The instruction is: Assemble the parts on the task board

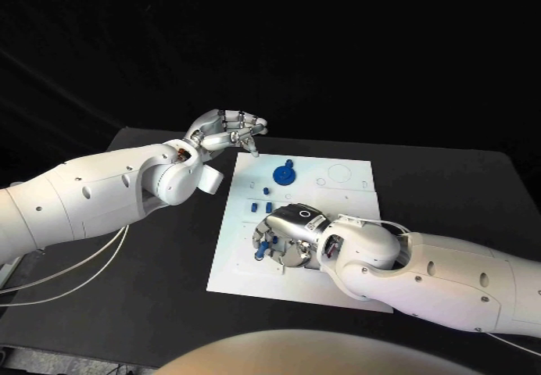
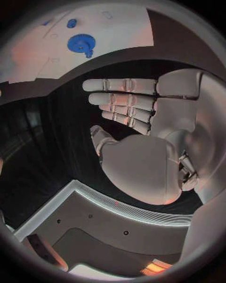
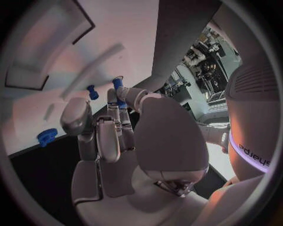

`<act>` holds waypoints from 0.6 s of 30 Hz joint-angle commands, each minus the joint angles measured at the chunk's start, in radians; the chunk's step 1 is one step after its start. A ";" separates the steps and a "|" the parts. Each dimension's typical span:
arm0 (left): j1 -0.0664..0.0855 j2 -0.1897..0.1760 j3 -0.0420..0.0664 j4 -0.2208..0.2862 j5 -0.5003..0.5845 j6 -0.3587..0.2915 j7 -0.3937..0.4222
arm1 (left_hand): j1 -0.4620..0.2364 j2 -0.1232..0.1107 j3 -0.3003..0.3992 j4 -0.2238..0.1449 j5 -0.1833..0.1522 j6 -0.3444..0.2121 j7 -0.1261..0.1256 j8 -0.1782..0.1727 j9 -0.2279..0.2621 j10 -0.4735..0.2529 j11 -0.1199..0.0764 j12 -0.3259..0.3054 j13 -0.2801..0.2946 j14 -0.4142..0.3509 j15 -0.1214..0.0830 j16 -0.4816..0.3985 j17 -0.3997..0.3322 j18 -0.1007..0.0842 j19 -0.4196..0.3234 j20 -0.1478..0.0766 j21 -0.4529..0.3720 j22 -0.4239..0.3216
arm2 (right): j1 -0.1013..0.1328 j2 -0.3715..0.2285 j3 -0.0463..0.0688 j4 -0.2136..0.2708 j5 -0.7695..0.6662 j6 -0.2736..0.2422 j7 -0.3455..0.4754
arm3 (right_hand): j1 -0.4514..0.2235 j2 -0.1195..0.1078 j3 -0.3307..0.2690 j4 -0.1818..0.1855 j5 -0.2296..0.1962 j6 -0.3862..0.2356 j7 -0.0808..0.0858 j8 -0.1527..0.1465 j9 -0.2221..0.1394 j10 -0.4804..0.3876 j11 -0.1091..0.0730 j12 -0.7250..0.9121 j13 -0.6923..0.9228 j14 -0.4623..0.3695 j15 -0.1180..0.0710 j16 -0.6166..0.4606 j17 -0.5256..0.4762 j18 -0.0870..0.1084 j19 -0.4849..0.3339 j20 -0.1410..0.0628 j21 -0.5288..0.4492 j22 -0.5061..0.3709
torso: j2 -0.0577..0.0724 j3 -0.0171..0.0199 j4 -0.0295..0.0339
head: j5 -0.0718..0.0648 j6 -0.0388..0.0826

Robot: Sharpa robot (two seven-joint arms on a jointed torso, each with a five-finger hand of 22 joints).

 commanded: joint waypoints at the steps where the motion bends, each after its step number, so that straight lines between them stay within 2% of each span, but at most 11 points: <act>1: 0.000 0.001 0.001 0.003 -0.002 0.018 0.004 | 0.002 0.006 0.004 -0.001 0.004 -0.009 0.048 0.007 -0.001 -0.008 0.002 0.005 0.000 -0.005 0.004 -0.001 0.001 0.013 0.007 0.001 -0.005 -0.001 | -0.005 0.003 -0.002 0.000 -0.017 -0.001 -0.015 | -0.002 0.009 0.004 -0.002 0.004 0.023 0.020 0.037 0.045 0.006 -0.001 -0.003 0.001 0.032 -0.005 0.000 0.001 -0.011 0.001 -0.005 0.001 0.046 | 0.000 0.0001 0.0004 | 0.001 -0.002; 18: 0.000 0.001 0.001 0.003 -0.002 0.016 0.005 | 0.002 0.006 0.004 -0.001 0.004 -0.009 0.048 0.007 -0.001 -0.008 0.002 0.005 0.000 -0.005 0.004 -0.001 0.001 0.013 0.007 0.001 -0.005 -0.001 | -0.008 0.007 -0.002 0.000 -0.019 0.012 -0.025 | -0.003 0.008 0.005 -0.005 0.004 0.022 0.020 0.039 0.047 0.008 -0.001 -0.003 0.002 0.033 -0.005 0.002 0.005 -0.012 0.003 -0.005 0.006 0.049 | -0.001 0.0008 -0.0008 | 0.003 -0.007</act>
